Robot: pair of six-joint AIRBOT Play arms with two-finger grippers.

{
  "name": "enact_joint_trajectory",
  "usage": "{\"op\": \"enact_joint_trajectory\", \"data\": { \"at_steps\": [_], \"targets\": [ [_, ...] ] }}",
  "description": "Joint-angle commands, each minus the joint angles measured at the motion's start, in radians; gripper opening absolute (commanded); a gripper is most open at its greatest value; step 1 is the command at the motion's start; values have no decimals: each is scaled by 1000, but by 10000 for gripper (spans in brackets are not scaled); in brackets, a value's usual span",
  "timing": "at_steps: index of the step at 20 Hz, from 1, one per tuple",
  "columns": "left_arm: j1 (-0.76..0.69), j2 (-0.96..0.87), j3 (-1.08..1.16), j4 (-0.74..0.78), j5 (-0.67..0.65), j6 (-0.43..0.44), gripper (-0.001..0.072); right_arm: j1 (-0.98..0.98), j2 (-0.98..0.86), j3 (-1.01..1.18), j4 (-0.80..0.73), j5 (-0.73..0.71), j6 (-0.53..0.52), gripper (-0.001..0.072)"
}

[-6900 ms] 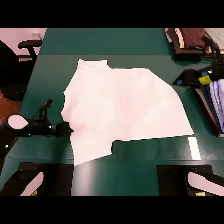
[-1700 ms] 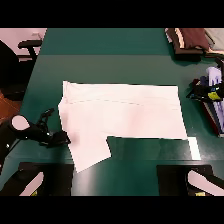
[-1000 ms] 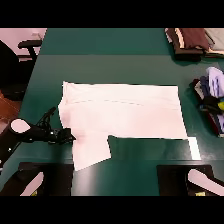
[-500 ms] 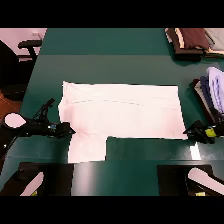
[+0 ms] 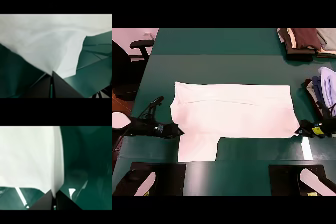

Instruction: Fold the shirts.

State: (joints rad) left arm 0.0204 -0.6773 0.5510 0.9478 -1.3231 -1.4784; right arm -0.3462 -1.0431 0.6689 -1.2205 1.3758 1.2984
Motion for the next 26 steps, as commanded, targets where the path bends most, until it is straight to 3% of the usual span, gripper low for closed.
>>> {"op": "enact_joint_trajectory", "data": {
  "at_steps": [1, 4, 8, 11, 15, 20, 21, 22, 23, 26],
  "targets": [
    [0, 98, 51, 37, -174, -71, 22, 8, 148, 76, -137, 138, 3, 16],
    [0, 83, 131, 69, -151, -78, 22, 30, 195, 140, -134, 116, 22, 15],
    [0, -42, 214, 127, 107, -32, 22, 141, 18, 281, -134, 67, 56, 15],
    [0, -251, 302, 117, 272, 0, 24, 197, -166, 435, -133, 25, 90, 15],
    [0, -564, 483, 106, 369, 51, 25, 240, -391, 635, -129, 12, 100, 16],
    [0, -803, 634, 20, 440, 111, 28, 236, -588, 804, 49, 7, 98, 39],
    [0, -817, 644, 5, 448, 109, 176, 235, -613, 825, 72, 7, 98, 197],
    [0, -818, 644, -10, 461, 106, 430, 232, -629, 842, 96, 7, 93, 370],
    [0, -816, 648, -21, 465, 93, 502, 223, -634, 850, 115, 8, 66, 392],
    [0, -800, 677, -21, 413, 96, 500, 166, -613, 848, 163, 39, 9, 392]
  ]
}}
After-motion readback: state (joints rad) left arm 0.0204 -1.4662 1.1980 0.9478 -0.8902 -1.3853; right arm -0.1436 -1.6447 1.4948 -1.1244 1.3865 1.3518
